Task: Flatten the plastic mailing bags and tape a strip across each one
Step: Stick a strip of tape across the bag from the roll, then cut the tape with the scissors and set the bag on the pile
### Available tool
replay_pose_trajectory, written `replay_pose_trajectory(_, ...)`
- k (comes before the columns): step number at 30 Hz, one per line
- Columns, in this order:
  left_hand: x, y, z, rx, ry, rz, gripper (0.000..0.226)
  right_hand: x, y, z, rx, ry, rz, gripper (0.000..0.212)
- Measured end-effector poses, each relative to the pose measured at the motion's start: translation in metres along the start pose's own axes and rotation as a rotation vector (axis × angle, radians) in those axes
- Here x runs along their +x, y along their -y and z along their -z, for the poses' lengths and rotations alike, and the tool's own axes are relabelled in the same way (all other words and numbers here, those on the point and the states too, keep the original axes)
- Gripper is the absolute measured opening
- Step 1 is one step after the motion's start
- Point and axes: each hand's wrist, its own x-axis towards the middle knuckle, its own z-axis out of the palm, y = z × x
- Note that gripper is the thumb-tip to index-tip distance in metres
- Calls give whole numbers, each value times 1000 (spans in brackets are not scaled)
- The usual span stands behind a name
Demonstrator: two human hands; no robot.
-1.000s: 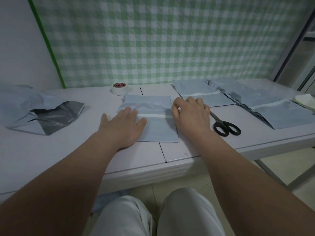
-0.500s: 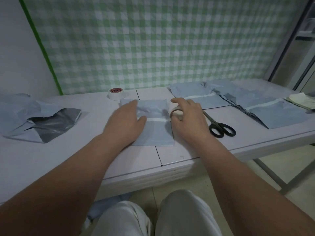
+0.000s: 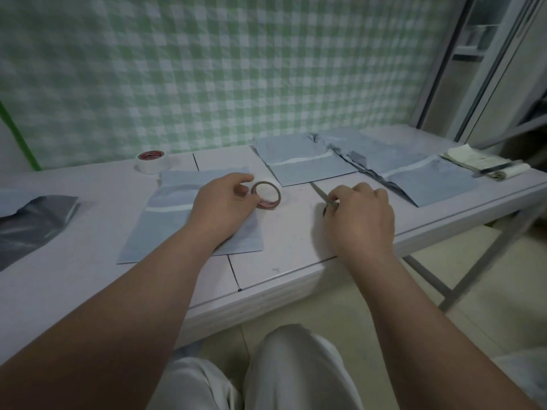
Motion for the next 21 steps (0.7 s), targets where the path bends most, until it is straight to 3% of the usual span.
replay_pose_trajectory(2,0,-3,-2,23,29,-29,38,1,-3,7,-28,97,-33,28)
replay_pose_trajectory(5,-1,-7,-7,51,5,-84,21,7,3,20,-28,186,-79,25)
replay_pose_trajectory(12,1,-3,-6,-103,-103,58,11,8,24,44,-130,292,-36,17)
replay_pose_trajectory(16,3,3,-4,-328,-114,204,21,-3,25,39,50,247,-47,12)
replay_pose_trajectory(21,6,2,-2,-494,-158,325,28,-11,26,35,421,270,-176,32)
